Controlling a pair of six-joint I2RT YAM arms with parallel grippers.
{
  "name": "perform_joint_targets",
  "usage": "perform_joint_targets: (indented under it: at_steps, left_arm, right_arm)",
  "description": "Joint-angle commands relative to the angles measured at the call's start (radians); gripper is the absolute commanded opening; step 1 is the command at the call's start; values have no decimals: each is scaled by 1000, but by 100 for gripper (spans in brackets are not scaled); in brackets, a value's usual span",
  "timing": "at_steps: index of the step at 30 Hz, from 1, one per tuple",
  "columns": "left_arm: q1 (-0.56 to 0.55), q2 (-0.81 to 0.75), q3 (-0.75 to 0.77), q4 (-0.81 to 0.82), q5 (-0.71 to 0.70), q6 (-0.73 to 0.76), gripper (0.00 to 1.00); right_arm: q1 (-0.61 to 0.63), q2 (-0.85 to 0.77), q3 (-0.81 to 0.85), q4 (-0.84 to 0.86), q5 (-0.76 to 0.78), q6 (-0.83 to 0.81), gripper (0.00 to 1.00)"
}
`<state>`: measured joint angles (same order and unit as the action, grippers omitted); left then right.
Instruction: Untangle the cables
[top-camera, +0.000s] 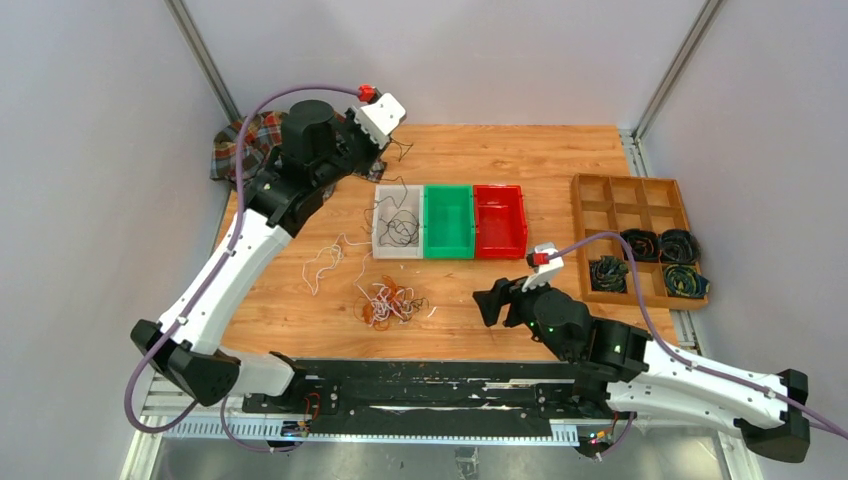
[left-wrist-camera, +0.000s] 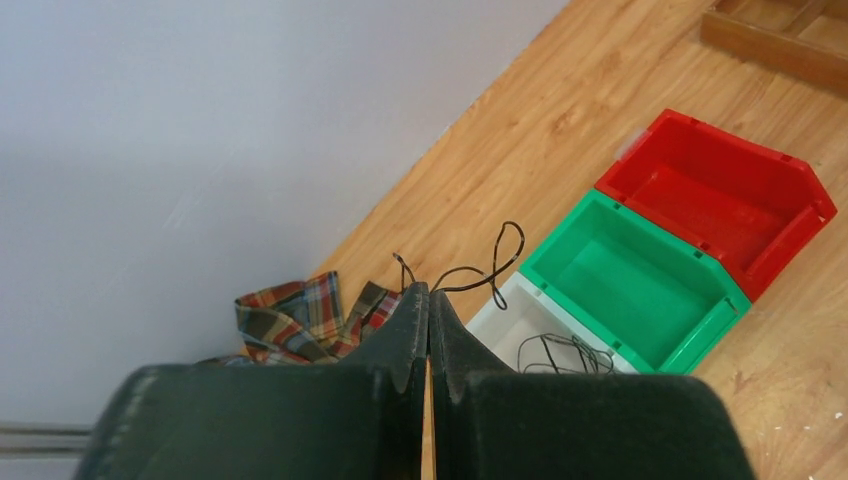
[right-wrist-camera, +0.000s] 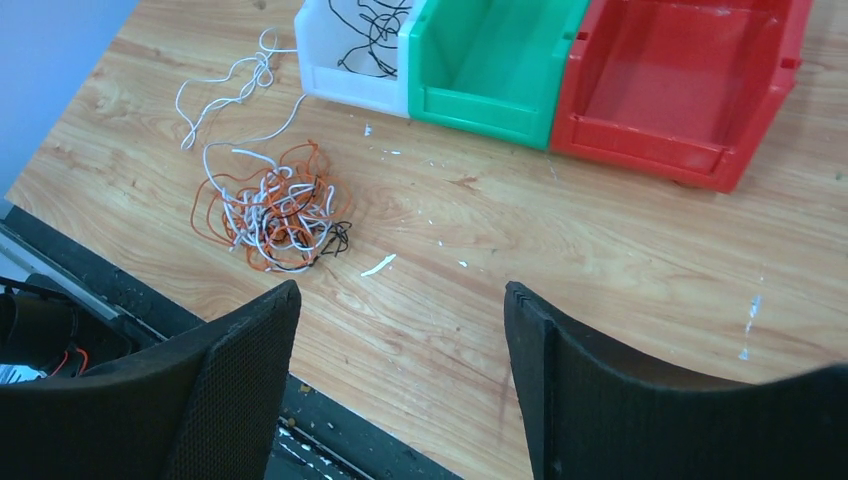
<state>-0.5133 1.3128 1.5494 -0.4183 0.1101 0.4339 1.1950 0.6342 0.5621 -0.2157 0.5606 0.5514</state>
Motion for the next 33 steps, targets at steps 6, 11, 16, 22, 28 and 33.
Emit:
perform_joint_targets:
  at_steps: [6, 11, 16, 22, 28, 33]
  left_arm:
    - [-7, 90, 19, 85, -1, -2, 0]
    - [-7, 122, -15, 102, -16, 33, 0]
    - [-7, 151, -64, 113, -26, 48, 1]
    - [-7, 172, -133, 112, -24, 52, 1]
    - [-7, 177, -243, 141, -53, 86, 0]
    - [-7, 186, -327, 158, -68, 98, 0]
  right_arm:
    - [-9, -5, -12, -64, 60, 37, 74]
    - [-9, 26, 3, -75, 58, 27, 73]
    - [-10, 8, -6, -78, 70, 21, 73]
    - [-9, 1, -9, -80, 79, 13, 73]
    - [-9, 21, -2, -81, 81, 6, 73]
    - [-10, 27, -4, -86, 76, 7, 73]
